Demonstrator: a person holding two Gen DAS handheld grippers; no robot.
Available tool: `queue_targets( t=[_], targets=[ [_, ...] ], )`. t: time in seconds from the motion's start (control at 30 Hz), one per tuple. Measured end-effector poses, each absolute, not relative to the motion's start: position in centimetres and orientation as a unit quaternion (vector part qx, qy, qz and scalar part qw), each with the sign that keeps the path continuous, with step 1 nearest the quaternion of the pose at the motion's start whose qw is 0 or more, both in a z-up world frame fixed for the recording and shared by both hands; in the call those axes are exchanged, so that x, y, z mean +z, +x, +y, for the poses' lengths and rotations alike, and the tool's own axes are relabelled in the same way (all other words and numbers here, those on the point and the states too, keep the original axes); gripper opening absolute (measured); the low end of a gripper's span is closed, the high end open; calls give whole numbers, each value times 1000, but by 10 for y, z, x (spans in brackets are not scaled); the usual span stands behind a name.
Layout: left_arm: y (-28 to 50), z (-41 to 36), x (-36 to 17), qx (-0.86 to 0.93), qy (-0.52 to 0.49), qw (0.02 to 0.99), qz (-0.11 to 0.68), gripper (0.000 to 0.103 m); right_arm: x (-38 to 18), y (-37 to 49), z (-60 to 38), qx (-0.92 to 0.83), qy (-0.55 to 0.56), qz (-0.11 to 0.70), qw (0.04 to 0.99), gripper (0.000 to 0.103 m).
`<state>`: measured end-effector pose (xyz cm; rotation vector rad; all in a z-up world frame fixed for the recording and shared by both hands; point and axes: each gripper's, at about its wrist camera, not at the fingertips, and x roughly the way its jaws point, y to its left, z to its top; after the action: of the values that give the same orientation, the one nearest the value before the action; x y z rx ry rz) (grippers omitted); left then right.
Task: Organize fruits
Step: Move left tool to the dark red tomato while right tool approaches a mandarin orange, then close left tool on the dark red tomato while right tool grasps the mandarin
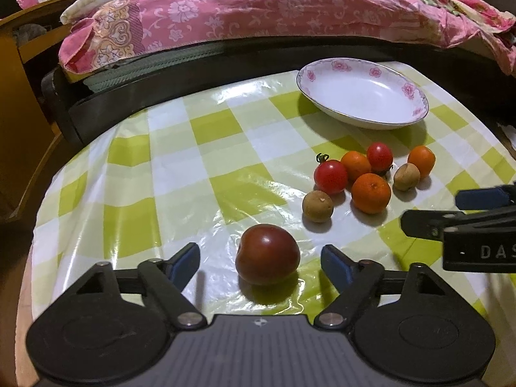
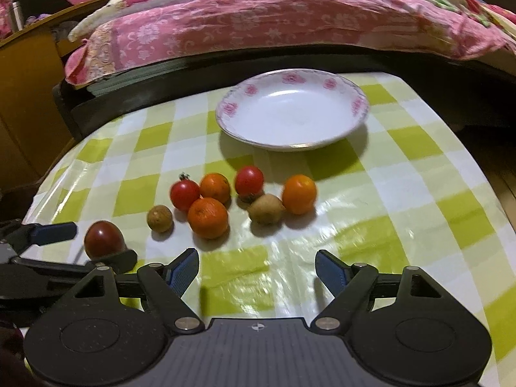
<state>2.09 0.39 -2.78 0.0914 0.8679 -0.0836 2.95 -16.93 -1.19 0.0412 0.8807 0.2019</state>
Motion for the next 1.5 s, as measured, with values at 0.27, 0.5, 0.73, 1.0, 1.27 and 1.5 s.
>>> queue_targets(
  t=[0.27, 0.5, 0.73, 1.0, 1.27, 1.5],
  targets=[
    [25, 7, -35, -54, 46, 904, 422, 67, -18, 49, -154, 160, -7, 422, 892, 58],
    [30, 6, -37, -63, 53, 906, 414, 63, -26, 61, -147, 177, -10, 424, 888, 49],
    [27, 5, -37, -78, 50, 909, 407, 51, -28, 59, -146, 185, -21, 418, 889, 39],
    [25, 8, -34, -82, 37, 907, 412, 48, -24, 52, -146, 191, -13, 418, 888, 27],
    [17, -7, -30, -116, 47, 906, 405, 48, -17, 36, -156, 185, -17, 418, 889, 27],
    [11, -16, -35, -122, 73, 904, 404, 49, -22, 18, -161, 186, -40, 416, 889, 28]
  ],
)
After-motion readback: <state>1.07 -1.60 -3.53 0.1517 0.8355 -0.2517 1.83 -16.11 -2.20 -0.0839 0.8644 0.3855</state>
